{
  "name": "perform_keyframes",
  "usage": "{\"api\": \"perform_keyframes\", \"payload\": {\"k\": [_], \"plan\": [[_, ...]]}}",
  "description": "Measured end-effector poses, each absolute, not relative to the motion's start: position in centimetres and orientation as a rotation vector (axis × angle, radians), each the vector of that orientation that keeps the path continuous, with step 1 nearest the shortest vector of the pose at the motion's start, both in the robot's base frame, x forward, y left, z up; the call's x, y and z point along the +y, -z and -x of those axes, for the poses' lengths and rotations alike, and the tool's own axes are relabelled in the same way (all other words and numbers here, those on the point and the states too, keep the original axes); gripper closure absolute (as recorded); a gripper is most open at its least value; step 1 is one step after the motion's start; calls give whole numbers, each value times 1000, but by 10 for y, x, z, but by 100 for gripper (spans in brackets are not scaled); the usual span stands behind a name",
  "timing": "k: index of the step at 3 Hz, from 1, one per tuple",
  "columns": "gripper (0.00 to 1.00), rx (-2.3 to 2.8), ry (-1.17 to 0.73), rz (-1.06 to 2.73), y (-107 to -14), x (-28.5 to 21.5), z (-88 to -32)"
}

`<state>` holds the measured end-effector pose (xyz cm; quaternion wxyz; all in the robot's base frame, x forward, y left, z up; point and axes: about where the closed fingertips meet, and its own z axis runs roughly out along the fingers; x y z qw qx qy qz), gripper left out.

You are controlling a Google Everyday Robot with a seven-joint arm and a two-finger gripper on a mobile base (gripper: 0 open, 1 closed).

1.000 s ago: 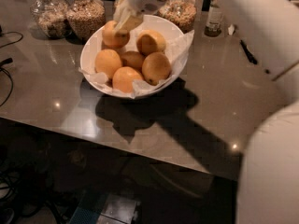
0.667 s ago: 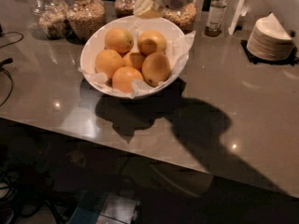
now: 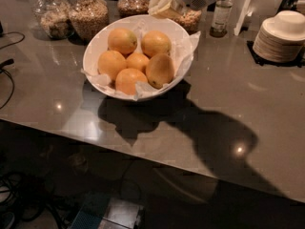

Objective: Pick orange from white bowl

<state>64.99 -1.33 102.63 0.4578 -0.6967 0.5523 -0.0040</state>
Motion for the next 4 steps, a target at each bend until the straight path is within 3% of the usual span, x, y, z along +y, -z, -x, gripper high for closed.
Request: {"api": "perform_keyframes", "payload": {"k": [3, 4], "plan": [[11, 1326, -147, 1956, -980, 28, -680], [1, 1344, -198, 2000, -961, 34, -690]]}}
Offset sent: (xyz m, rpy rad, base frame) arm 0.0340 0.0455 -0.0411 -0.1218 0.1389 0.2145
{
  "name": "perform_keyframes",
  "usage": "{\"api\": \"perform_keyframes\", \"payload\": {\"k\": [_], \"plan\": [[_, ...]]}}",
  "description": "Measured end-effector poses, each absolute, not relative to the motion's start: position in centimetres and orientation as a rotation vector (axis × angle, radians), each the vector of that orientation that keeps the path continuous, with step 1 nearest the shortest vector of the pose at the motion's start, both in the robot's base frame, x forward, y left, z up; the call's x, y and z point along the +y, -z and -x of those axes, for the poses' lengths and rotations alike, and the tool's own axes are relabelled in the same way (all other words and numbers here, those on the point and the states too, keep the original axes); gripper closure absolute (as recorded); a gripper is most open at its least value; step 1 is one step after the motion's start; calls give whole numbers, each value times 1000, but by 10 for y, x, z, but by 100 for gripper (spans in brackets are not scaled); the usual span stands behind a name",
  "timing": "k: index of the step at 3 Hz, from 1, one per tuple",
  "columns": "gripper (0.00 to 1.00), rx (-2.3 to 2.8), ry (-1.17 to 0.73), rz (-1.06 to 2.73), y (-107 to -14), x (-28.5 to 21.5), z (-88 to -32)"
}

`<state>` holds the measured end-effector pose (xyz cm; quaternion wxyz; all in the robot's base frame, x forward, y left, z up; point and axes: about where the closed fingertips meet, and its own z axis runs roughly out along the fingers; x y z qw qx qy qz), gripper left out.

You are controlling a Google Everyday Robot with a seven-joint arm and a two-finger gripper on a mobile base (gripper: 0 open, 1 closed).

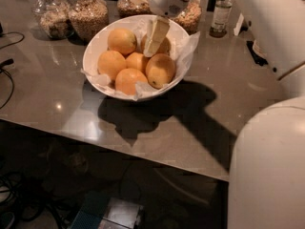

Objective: Pick orange from white bowl

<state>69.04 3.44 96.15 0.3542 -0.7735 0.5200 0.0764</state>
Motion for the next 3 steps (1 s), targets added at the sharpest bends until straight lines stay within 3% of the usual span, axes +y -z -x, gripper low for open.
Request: {"api": "perform_keyframes", "payload": {"k": [2, 3], "plan": [[34, 1350, -245, 1997, -944, 52, -706], [35, 1327, -264, 1987, -945, 67, -711]]}}
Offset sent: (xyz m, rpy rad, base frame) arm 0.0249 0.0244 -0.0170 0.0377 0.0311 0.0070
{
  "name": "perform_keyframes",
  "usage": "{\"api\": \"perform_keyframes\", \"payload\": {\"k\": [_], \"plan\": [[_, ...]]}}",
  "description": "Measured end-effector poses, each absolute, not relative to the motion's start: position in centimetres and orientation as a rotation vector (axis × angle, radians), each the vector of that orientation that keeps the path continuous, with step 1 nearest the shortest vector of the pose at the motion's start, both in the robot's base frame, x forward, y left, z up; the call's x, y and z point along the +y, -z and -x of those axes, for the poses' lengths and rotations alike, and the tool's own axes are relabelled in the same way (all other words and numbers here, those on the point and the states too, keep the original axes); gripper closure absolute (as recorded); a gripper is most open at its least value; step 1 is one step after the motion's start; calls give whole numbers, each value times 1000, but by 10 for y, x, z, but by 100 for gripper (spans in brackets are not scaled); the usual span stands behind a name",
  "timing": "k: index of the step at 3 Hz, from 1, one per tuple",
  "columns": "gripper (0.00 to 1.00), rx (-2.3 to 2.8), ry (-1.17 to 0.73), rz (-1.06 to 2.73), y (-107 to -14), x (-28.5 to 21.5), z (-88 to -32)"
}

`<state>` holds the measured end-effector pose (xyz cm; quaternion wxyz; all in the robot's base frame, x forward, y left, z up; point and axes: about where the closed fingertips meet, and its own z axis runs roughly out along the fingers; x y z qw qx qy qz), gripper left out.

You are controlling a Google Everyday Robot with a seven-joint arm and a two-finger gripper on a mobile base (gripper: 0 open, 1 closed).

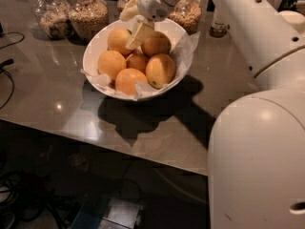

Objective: Pick orange from white bowl

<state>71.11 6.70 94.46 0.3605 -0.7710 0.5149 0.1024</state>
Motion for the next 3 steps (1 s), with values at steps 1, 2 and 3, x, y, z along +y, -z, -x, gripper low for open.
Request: {"api": "perform_keyframes", "payload": {"k": [1, 2, 3], "plan": [[27, 1322, -309, 1994, -938, 80, -709], [24, 1335, -348, 2002, -927, 88, -707], [24, 1355, -337, 2019, -915, 89, -712]]}}
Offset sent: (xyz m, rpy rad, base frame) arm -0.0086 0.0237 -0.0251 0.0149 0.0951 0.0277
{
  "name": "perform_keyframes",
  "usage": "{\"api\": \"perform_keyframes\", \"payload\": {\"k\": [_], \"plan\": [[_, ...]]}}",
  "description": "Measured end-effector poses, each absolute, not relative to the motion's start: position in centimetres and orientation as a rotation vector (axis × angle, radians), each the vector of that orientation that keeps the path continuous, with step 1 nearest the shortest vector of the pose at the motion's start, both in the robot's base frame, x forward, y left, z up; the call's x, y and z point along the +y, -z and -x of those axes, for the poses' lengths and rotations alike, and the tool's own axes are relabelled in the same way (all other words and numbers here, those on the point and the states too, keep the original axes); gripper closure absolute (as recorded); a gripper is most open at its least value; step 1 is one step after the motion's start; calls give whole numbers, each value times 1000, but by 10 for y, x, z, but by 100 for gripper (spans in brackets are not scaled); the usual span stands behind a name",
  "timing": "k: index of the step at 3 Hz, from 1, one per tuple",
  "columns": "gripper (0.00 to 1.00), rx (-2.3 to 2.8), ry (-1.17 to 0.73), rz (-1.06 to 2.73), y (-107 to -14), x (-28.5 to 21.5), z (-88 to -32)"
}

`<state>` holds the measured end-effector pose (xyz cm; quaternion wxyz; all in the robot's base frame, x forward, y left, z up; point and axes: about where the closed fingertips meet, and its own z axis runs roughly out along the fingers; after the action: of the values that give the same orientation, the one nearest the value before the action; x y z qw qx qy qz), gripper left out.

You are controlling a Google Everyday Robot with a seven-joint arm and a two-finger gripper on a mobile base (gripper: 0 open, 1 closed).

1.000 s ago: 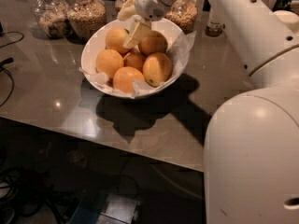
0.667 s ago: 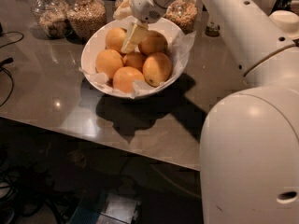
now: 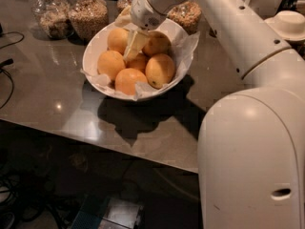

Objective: Pick orange from white bowl

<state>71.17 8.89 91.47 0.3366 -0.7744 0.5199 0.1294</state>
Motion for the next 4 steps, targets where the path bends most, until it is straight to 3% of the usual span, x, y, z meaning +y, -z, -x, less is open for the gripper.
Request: {"api": "perform_keyframes", "payload": {"k": [4], "plan": [[32, 1326, -148, 2110, -916, 83, -733]]}}
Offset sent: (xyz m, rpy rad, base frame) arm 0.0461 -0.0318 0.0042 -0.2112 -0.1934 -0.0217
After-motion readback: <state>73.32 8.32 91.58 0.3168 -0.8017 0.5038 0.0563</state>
